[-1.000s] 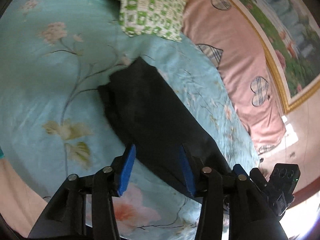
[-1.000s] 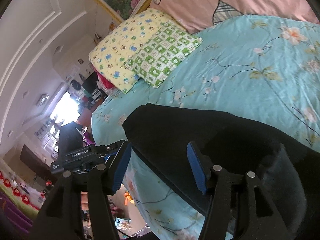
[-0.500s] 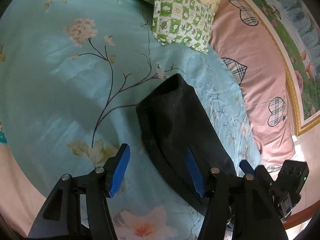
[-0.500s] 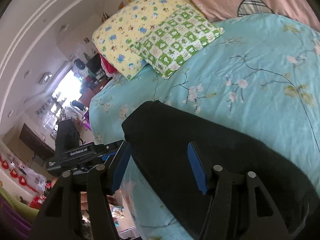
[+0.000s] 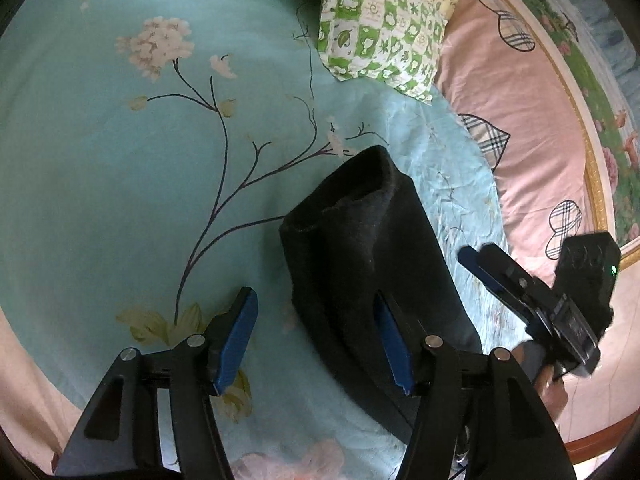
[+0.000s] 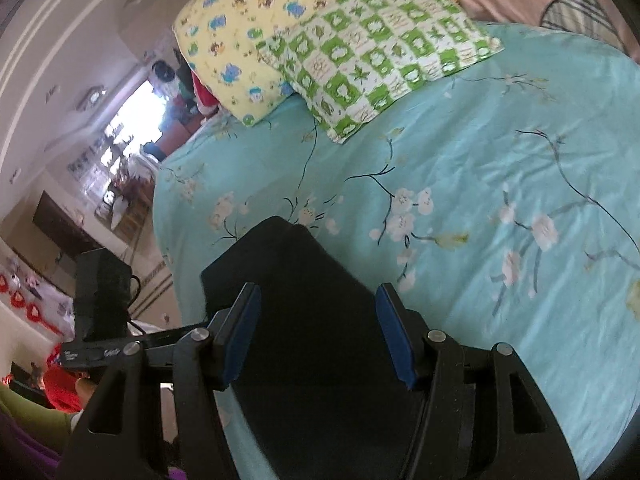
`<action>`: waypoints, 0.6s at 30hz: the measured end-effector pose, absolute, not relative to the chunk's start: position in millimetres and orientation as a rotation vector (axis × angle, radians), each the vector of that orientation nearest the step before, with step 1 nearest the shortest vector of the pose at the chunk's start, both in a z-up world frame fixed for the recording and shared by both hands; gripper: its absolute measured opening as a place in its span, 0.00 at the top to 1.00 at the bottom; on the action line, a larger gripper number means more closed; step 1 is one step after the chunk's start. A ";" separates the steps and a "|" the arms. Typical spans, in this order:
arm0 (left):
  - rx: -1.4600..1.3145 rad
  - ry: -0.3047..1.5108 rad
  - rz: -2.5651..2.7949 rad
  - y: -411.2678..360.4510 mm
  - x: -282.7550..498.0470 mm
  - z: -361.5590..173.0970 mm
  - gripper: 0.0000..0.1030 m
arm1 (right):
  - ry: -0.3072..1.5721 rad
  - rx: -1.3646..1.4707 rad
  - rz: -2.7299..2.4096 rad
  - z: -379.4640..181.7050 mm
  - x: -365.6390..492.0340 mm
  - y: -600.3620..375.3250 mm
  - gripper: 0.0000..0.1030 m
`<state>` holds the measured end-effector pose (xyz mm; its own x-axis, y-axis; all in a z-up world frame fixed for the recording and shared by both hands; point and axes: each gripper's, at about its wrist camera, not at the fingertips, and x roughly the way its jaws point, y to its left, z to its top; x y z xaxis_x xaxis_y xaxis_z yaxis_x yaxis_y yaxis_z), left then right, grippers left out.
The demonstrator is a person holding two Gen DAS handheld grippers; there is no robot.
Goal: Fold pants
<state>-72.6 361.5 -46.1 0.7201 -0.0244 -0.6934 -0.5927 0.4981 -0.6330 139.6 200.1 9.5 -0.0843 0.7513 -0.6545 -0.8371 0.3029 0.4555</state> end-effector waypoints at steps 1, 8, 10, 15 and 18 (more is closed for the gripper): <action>-1.006 0.705 0.381 361.9 -72.7 -46.7 0.41 | 1.003 -0.123 1.331 7.6 142.1 207.6 0.41; -0.995 0.702 0.392 362.4 -68.2 -48.6 0.41 | 1.035 -0.219 1.354 -2.2 149.4 247.2 0.41; -0.981 0.705 0.400 361.5 -65.9 -48.5 0.43 | 1.046 -0.240 1.372 -5.6 151.5 260.1 0.41; -0.924 0.720 0.441 360.0 -56.6 -47.5 0.61 | 1.112 -0.289 1.401 -19.9 149.1 280.9 0.54; -0.912 0.725 0.416 358.6 -50.4 -49.0 0.79 | 1.112 -0.290 1.417 -20.6 142.2 281.1 0.70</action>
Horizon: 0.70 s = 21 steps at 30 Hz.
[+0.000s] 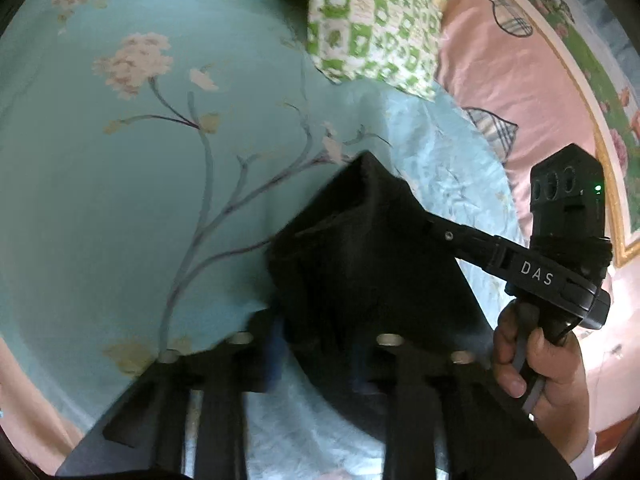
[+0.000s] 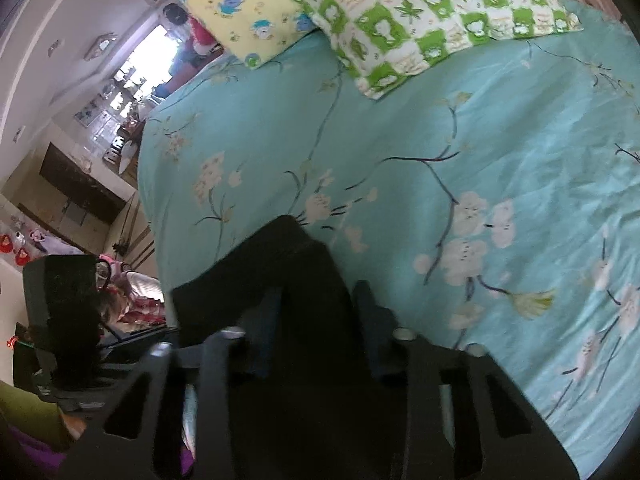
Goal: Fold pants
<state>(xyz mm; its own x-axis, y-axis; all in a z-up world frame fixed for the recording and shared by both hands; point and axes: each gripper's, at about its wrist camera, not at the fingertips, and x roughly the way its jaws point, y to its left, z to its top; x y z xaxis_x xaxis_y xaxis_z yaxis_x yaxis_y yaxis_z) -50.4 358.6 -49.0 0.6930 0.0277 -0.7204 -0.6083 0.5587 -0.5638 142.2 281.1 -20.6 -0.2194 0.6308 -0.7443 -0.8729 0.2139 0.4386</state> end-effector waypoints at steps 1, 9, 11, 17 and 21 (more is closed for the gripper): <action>-0.893 0.721 0.423 355.8 -49.4 -46.1 0.80 | 1.099 -0.289 1.415 -18.6 140.1 279.0 0.73; -0.782 0.651 0.364 327.7 -48.6 1.2 0.83 | 1.017 -0.149 1.432 16.6 134.6 235.5 0.81; -0.755 0.631 0.325 315.8 -47.5 17.1 0.83 | 0.995 -0.091 1.431 28.8 133.9 219.0 0.81; -0.688 0.597 0.223 279.2 -40.0 51.8 0.83 | 0.918 0.045 1.405 57.2 130.1 161.6 0.81; -0.644 0.589 0.175 254.7 -31.9 67.2 0.83 | 0.843 0.108 1.379 69.7 126.5 126.3 0.81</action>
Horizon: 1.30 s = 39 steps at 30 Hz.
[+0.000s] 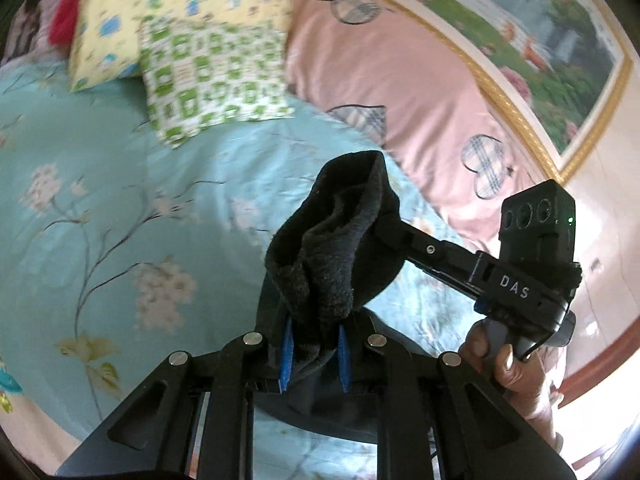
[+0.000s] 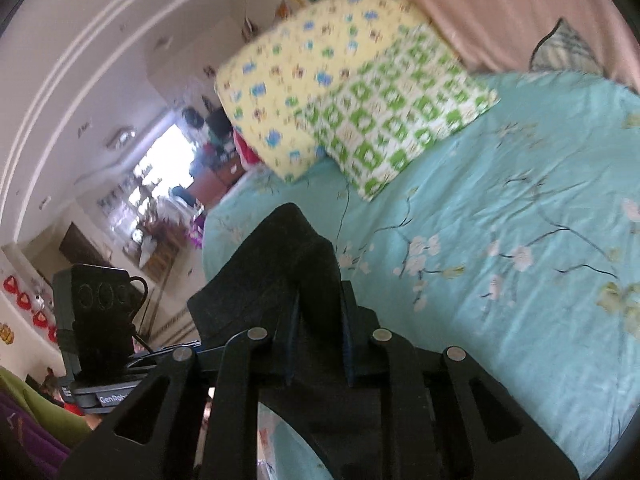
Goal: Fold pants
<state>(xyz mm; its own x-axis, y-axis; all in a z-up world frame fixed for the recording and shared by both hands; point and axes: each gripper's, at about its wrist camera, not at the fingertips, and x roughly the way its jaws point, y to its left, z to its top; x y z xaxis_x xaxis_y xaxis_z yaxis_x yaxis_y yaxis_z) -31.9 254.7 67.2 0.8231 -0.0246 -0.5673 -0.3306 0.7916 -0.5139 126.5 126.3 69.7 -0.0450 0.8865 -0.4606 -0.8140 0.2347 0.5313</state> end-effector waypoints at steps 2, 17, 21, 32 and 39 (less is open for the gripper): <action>-0.625 0.590 0.155 242.8 -30.8 72.5 0.83 | 0.826 0.130 1.366 71.8 126.5 114.1 0.81; -0.525 0.625 0.022 165.8 -16.4 92.4 0.83 | 0.754 0.308 1.306 69.0 127.4 27.4 0.81; -0.495 0.645 -0.019 142.0 -9.3 93.2 0.83 | 0.735 0.348 1.278 64.0 125.6 0.6 0.81; -0.405 0.711 -0.117 78.4 11.9 86.8 0.83 | 0.708 0.455 1.190 42.1 123.1 -74.6 0.81; -0.339 0.751 -0.159 39.8 21.6 77.1 0.83 | 0.708 0.504 1.135 23.6 120.8 -112.0 0.81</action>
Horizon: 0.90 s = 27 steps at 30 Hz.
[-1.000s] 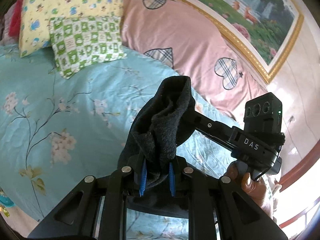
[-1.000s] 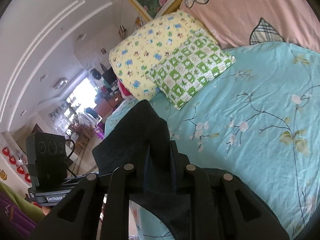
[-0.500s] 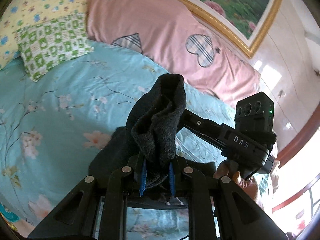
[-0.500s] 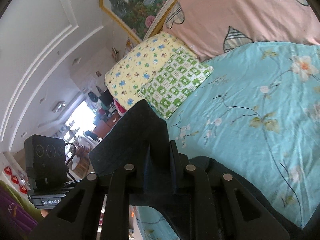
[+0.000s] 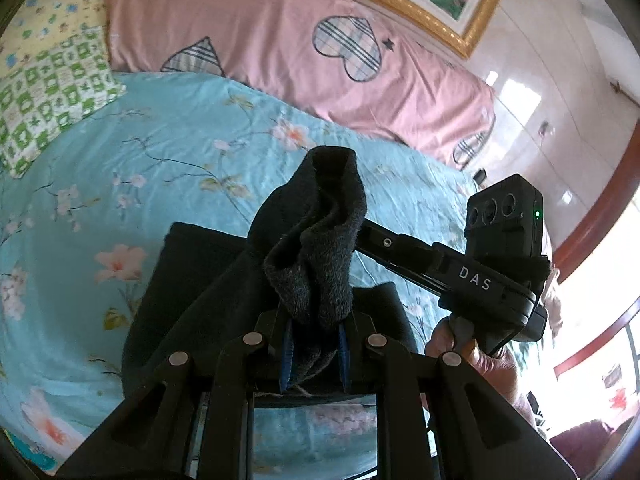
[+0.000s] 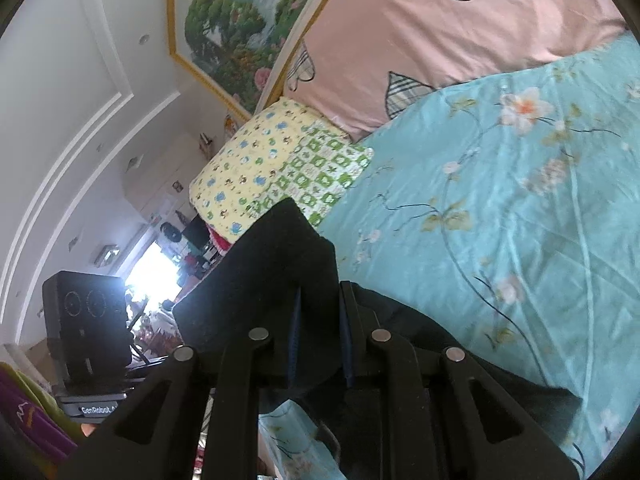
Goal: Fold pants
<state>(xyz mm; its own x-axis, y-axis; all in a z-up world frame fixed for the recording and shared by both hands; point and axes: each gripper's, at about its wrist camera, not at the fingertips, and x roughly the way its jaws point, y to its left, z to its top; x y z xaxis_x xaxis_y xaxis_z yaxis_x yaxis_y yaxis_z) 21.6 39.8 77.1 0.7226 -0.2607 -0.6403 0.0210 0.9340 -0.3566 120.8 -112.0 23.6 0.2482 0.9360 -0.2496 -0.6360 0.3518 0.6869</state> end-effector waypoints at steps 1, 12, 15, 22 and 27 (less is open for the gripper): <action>-0.328 0.757 -0.166 33.9 23.8 75.2 0.83 | 0.706 0.511 1.128 21.0 120.5 -118.2 0.81; -0.252 0.806 -0.203 -2.8 39.2 59.2 0.83 | 0.721 0.541 1.055 -1.1 123.0 -156.3 0.81; -0.249 0.817 -0.208 -6.0 40.8 55.9 0.83 | 0.727 0.547 1.045 -6.6 122.1 -161.7 0.81; -0.228 0.837 -0.218 -15.2 45.5 44.9 0.83 | 0.748 0.548 1.020 -14.8 119.7 -168.7 0.81; -0.219 0.837 -0.236 -21.2 48.6 38.9 0.82 | 0.764 0.533 0.982 -18.0 118.7 -173.3 0.81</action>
